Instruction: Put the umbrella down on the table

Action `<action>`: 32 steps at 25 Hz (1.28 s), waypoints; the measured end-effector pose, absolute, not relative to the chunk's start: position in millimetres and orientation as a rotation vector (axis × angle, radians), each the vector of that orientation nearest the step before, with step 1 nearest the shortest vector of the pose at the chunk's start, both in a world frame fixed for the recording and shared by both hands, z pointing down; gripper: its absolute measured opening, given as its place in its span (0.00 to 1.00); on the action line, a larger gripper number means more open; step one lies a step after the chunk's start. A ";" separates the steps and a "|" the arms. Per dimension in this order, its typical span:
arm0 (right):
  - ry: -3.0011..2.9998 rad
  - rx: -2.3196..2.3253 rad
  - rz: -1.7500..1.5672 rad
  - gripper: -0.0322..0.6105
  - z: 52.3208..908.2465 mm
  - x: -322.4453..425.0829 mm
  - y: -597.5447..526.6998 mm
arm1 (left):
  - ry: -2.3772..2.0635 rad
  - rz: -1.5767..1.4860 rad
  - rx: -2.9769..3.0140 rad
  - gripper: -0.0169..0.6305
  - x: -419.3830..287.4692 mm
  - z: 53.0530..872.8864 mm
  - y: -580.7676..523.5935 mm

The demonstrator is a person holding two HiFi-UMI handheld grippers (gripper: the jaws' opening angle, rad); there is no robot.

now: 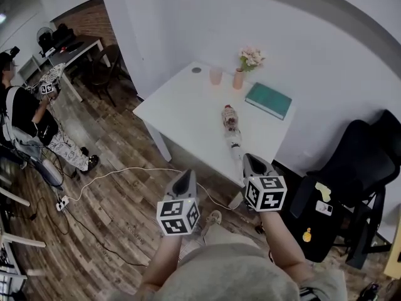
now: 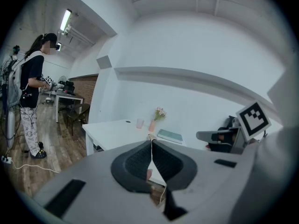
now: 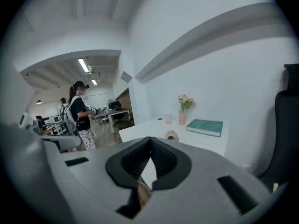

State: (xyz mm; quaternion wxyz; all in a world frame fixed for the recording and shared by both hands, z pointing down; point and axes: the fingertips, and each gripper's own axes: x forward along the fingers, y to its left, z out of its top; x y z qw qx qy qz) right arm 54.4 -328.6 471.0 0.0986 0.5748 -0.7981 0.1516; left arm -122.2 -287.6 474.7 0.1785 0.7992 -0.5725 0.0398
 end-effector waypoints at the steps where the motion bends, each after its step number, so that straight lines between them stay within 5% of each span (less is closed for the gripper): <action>1: -2.365 1.703 0.443 0.05 469.8 56.0 -320.9 | -1.618 0.110 2.262 0.04 -120.0 474.8 -281.7; 32: -2.403 1.682 0.364 0.05 472.3 53.0 -172.9 | -1.604 0.102 2.297 0.04 -106.2 470.6 -157.0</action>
